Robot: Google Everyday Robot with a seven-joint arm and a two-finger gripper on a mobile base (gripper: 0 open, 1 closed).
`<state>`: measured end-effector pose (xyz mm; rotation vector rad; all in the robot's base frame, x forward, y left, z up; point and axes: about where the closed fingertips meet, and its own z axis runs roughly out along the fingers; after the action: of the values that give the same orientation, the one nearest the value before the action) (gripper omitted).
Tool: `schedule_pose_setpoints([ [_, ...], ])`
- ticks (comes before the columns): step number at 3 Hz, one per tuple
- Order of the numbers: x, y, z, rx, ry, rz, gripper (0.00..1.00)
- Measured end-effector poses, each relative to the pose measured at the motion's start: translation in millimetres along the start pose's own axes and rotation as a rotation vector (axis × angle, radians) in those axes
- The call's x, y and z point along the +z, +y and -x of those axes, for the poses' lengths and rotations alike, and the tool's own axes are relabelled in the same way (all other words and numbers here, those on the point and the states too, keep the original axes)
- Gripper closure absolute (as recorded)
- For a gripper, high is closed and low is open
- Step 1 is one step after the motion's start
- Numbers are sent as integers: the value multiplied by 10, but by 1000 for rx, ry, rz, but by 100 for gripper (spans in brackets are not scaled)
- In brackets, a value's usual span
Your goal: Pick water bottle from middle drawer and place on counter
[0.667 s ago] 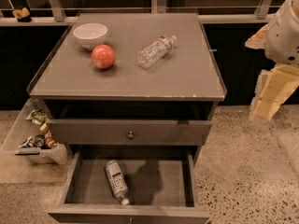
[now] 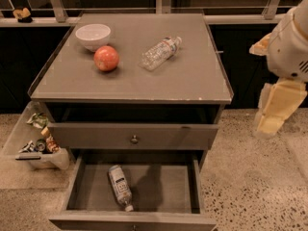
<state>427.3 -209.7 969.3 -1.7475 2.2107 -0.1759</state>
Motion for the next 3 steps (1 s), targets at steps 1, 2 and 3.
schedule_pose_setpoints([
  [1, 275, 289, -31, 7, 68, -54, 0],
  [2, 1054, 931, -550, 137, 116, 140, 0],
  [3, 1888, 1574, -620, 223, 13, 468, 0],
])
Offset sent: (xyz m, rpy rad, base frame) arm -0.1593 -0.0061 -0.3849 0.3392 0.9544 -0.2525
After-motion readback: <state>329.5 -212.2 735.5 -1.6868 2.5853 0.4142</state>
